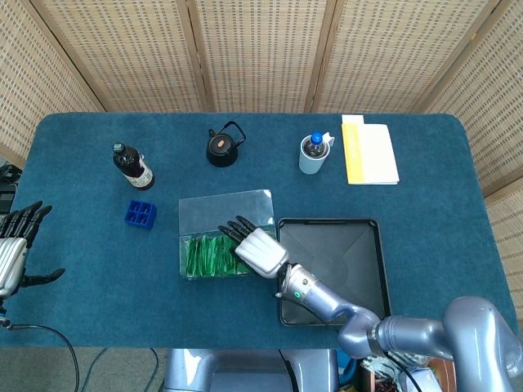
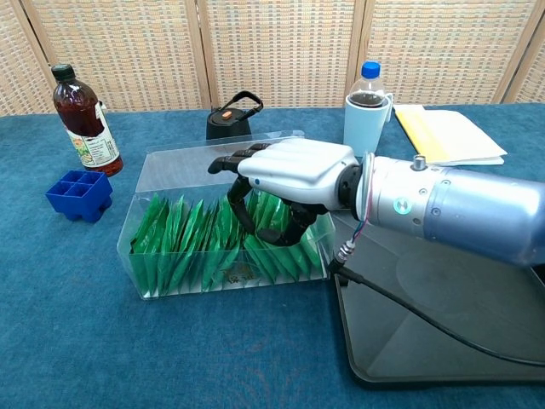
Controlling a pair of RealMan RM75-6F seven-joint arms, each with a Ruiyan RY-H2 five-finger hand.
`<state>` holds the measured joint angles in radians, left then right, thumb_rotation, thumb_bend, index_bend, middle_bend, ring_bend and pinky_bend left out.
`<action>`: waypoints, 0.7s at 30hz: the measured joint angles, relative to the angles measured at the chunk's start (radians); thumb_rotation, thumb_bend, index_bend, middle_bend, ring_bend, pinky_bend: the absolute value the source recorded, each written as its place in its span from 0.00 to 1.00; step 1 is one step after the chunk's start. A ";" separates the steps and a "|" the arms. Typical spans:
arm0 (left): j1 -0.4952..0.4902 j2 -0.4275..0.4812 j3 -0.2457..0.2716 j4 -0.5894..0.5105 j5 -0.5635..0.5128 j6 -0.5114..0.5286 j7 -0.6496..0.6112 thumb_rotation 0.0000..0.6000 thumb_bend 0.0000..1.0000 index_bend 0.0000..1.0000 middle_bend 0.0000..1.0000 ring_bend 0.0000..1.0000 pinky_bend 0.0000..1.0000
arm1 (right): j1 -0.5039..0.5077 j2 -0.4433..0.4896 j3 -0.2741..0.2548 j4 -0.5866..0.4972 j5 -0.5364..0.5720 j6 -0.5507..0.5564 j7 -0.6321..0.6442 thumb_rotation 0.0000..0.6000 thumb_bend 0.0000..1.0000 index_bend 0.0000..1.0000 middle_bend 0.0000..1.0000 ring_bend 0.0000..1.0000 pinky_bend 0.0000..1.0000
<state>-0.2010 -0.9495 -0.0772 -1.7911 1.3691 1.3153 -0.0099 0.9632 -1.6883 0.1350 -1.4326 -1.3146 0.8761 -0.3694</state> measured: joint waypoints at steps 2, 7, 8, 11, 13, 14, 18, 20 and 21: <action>0.000 0.000 0.000 0.000 0.000 0.000 -0.001 1.00 0.08 0.00 0.00 0.00 0.00 | -0.003 -0.004 0.000 0.005 -0.006 0.007 0.004 1.00 0.58 0.61 0.14 0.00 0.05; 0.000 0.000 0.000 0.000 0.000 0.000 0.000 1.00 0.09 0.00 0.00 0.00 0.00 | -0.009 -0.018 0.003 0.022 -0.029 0.027 0.033 1.00 0.58 0.66 0.16 0.00 0.06; 0.000 0.000 0.000 0.000 -0.001 0.000 0.000 1.00 0.09 0.00 0.00 0.00 0.00 | -0.011 -0.021 0.004 0.025 -0.035 0.032 0.042 1.00 0.58 0.66 0.17 0.00 0.06; 0.000 0.000 0.000 0.001 -0.002 0.000 0.001 1.00 0.09 0.00 0.00 0.00 0.00 | -0.014 -0.024 0.006 0.030 -0.049 0.041 0.062 1.00 0.58 0.66 0.17 0.00 0.06; -0.001 -0.001 0.000 0.001 -0.003 -0.001 0.002 1.00 0.09 0.00 0.00 0.00 0.00 | -0.016 -0.023 0.007 0.029 -0.058 0.048 0.070 1.00 0.58 0.66 0.17 0.00 0.06; -0.001 -0.001 0.000 0.001 -0.003 -0.002 0.002 1.00 0.09 0.00 0.00 0.00 0.00 | -0.018 -0.021 0.008 0.025 -0.064 0.053 0.076 1.00 0.58 0.66 0.17 0.00 0.06; -0.003 -0.002 0.000 0.002 -0.003 -0.006 0.002 1.00 0.09 0.00 0.00 0.00 0.00 | -0.022 -0.007 0.014 0.009 -0.079 0.067 0.082 1.00 0.58 0.66 0.17 0.00 0.06; -0.004 -0.002 0.000 0.003 -0.004 -0.007 0.002 1.00 0.09 0.00 0.00 0.00 0.00 | -0.024 0.004 0.019 -0.004 -0.083 0.075 0.083 1.00 0.58 0.66 0.17 0.00 0.06; -0.004 -0.002 0.000 0.003 -0.004 -0.007 0.002 1.00 0.09 0.00 0.00 0.00 0.00 | -0.025 0.011 0.023 -0.013 -0.086 0.080 0.082 1.00 0.58 0.67 0.17 0.00 0.06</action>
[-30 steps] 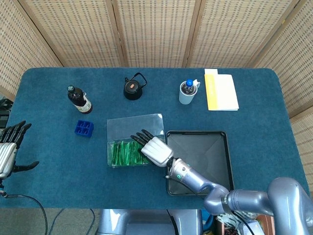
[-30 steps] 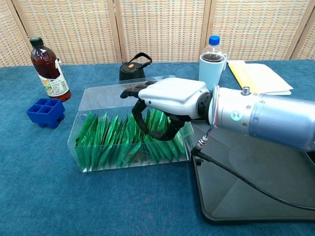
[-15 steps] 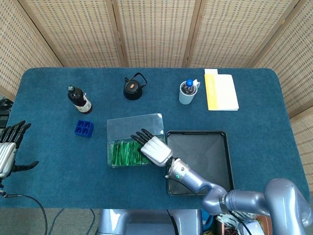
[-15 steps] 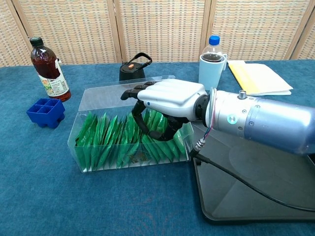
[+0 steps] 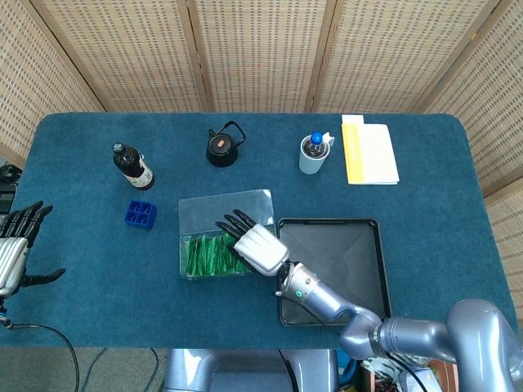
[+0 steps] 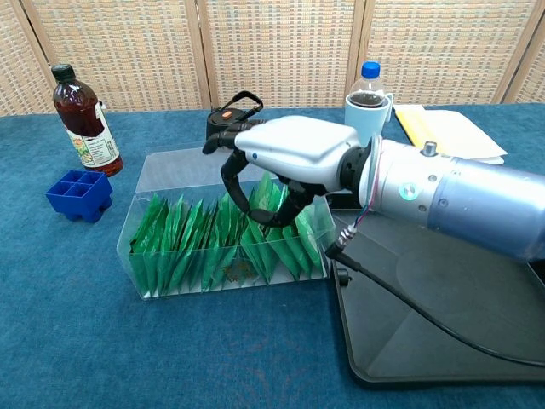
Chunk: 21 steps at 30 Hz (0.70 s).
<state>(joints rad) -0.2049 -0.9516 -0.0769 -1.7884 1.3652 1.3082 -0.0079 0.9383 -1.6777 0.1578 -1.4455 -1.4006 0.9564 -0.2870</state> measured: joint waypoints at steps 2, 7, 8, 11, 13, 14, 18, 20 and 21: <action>0.000 0.000 0.000 0.001 0.000 -0.001 -0.001 1.00 0.09 0.00 0.00 0.00 0.00 | -0.002 0.011 0.006 -0.014 -0.003 0.008 -0.001 1.00 0.58 0.67 0.17 0.00 0.06; 0.000 0.002 0.001 0.001 0.003 0.000 -0.007 1.00 0.08 0.00 0.00 0.00 0.00 | -0.013 0.074 0.025 -0.091 -0.011 0.038 -0.014 1.00 0.58 0.67 0.17 0.00 0.06; 0.000 0.002 0.001 0.001 0.004 0.001 -0.008 1.00 0.09 0.00 0.00 0.00 0.00 | -0.019 0.099 0.031 -0.118 -0.013 0.048 -0.019 1.00 0.58 0.67 0.17 0.00 0.06; 0.001 0.003 0.002 0.000 0.006 0.002 -0.009 1.00 0.09 0.00 0.00 0.00 0.00 | -0.037 0.169 0.043 -0.187 -0.018 0.077 -0.032 1.00 0.58 0.67 0.17 0.00 0.06; 0.001 0.004 0.002 -0.001 0.008 0.002 -0.008 1.00 0.09 0.00 0.00 0.00 0.00 | -0.050 0.210 0.049 -0.225 -0.021 0.091 -0.039 1.00 0.58 0.67 0.17 0.00 0.06; 0.001 0.004 0.003 -0.002 0.009 0.003 -0.007 1.00 0.09 0.00 0.00 0.00 0.00 | -0.059 0.237 0.052 -0.248 -0.023 0.101 -0.042 1.00 0.58 0.67 0.17 0.00 0.06; 0.002 0.003 0.004 -0.004 0.011 0.005 -0.003 1.00 0.09 0.00 0.00 0.00 0.00 | -0.094 0.326 0.054 -0.309 -0.038 0.135 -0.045 1.00 0.58 0.67 0.17 0.00 0.06; 0.003 0.003 0.005 -0.006 0.011 0.006 0.000 1.00 0.08 0.00 0.00 0.00 0.00 | -0.120 0.381 0.048 -0.338 -0.053 0.157 -0.039 1.00 0.58 0.67 0.17 0.00 0.06; 0.003 0.002 0.005 -0.007 0.011 0.006 0.003 1.00 0.09 0.00 0.00 0.00 0.00 | -0.135 0.408 0.042 -0.349 -0.063 0.170 -0.033 1.00 0.58 0.67 0.17 0.00 0.06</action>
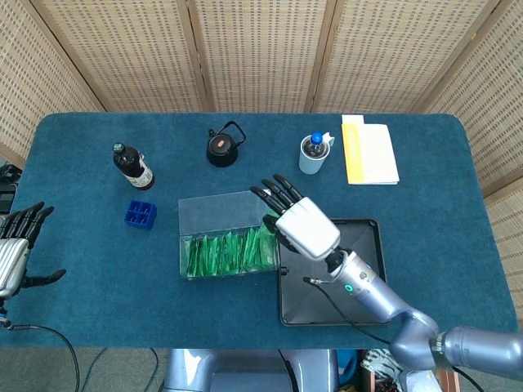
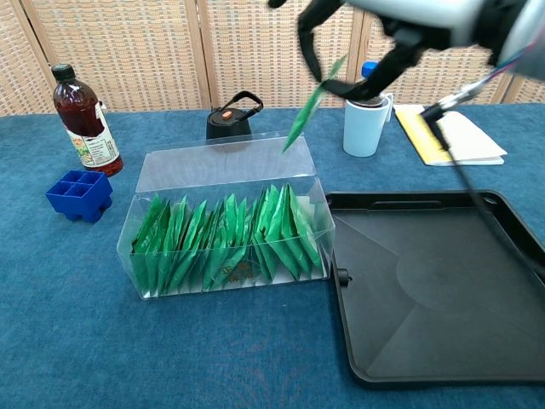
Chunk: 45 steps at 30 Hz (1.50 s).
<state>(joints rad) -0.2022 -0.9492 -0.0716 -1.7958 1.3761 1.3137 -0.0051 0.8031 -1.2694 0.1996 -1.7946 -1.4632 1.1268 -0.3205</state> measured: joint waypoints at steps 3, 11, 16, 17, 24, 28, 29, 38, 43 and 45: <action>0.000 0.000 0.001 -0.003 0.000 0.000 0.004 1.00 0.09 0.00 0.00 0.00 0.00 | -0.059 0.093 -0.033 -0.033 -0.053 0.044 0.036 1.00 0.58 0.67 0.17 0.00 0.06; 0.001 0.000 0.005 -0.010 0.010 0.004 0.010 1.00 0.09 0.00 0.00 0.00 0.00 | -0.180 0.183 -0.150 -0.036 -0.180 0.123 0.132 1.00 0.58 0.67 0.18 0.00 0.06; 0.004 0.001 0.008 -0.015 0.018 0.008 0.012 1.00 0.09 0.00 0.00 0.00 0.00 | -0.229 0.181 -0.205 -0.001 -0.226 0.149 0.169 1.00 0.58 0.67 0.18 0.00 0.07; 0.004 0.001 0.009 -0.016 0.020 0.009 0.012 1.00 0.09 0.00 0.00 0.00 0.00 | -0.239 0.177 -0.214 0.006 -0.234 0.154 0.176 1.00 0.58 0.62 0.16 0.00 0.07; 0.008 0.003 0.014 -0.021 0.032 0.016 0.015 1.00 0.09 0.00 0.00 0.00 0.00 | -0.297 0.141 -0.258 0.088 -0.304 0.219 0.210 1.00 0.19 0.00 0.00 0.00 0.08; 0.008 0.006 0.017 -0.023 0.035 0.014 0.009 1.00 0.09 0.00 0.00 0.00 0.00 | -0.325 0.141 -0.239 0.092 -0.301 0.267 0.200 1.00 0.07 0.00 0.00 0.00 0.04; 0.008 0.007 0.017 -0.023 0.037 0.013 0.008 1.00 0.09 0.00 0.00 0.00 0.00 | -0.333 0.143 -0.231 0.089 -0.293 0.278 0.197 1.00 0.05 0.00 0.00 0.00 0.03; 0.014 0.010 0.016 -0.022 0.044 0.030 0.005 1.00 0.09 0.00 0.00 0.00 0.00 | -0.420 0.173 -0.208 0.040 -0.199 0.344 0.172 1.00 0.00 0.00 0.00 0.00 0.00; 0.023 0.004 0.017 -0.019 0.060 0.056 0.013 1.00 0.09 0.00 0.00 0.00 0.00 | -0.510 0.166 -0.227 0.033 -0.122 0.387 0.126 1.00 0.00 0.00 0.00 0.00 0.00; 0.028 0.000 0.019 -0.018 0.067 0.068 0.019 1.00 0.09 0.00 0.00 0.00 0.00 | -0.553 0.148 -0.237 0.037 -0.083 0.408 0.100 1.00 0.00 0.00 0.00 0.00 0.00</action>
